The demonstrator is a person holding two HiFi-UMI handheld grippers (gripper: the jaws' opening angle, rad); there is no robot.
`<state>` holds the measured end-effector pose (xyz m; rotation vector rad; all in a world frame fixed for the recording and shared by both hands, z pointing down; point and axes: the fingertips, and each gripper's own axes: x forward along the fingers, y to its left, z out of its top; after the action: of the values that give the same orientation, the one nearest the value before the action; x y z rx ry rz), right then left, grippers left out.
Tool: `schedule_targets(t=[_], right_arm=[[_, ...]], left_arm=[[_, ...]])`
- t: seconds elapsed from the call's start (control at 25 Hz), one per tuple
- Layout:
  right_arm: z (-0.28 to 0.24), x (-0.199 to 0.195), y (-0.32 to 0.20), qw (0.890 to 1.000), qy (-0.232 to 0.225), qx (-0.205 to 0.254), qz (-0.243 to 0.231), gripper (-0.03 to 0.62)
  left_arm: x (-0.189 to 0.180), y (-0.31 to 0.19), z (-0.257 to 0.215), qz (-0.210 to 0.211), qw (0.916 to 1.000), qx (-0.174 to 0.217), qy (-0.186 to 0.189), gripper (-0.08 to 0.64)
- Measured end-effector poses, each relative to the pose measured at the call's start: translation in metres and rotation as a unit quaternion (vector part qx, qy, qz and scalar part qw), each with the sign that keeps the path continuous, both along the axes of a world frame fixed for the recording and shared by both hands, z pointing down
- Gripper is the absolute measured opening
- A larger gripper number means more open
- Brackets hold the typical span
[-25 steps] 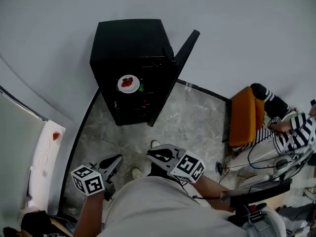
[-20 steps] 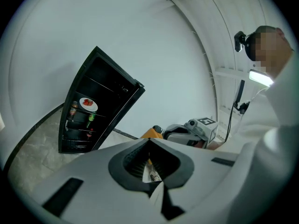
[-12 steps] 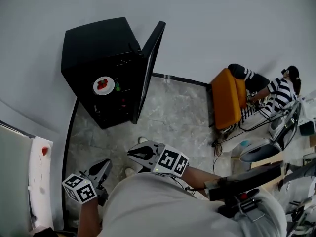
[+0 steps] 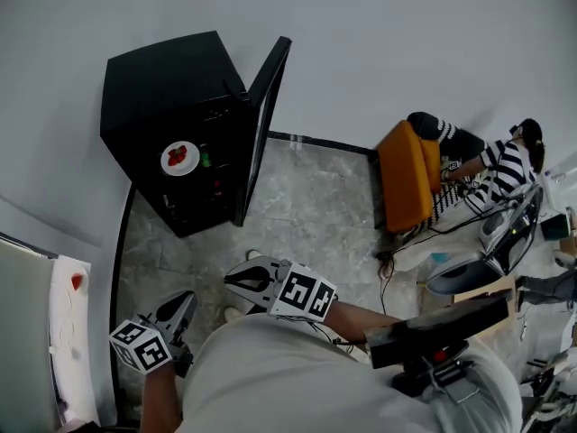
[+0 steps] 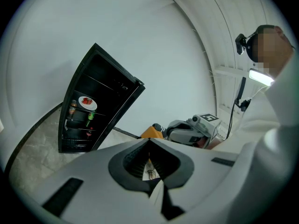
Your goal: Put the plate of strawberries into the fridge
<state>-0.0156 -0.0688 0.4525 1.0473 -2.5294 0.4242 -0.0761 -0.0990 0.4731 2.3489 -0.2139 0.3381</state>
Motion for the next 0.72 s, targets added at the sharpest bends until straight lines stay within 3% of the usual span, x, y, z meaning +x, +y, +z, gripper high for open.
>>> schedule_targets(t=[0.72], right_arm=[[0.002,0.014,-0.016,1.0,0.004,-0.01,0.004,0.025]], left_arm=[[0.012,-0.023,0.013,-0.005,0.9997,-0.024,-0.001,0.014]])
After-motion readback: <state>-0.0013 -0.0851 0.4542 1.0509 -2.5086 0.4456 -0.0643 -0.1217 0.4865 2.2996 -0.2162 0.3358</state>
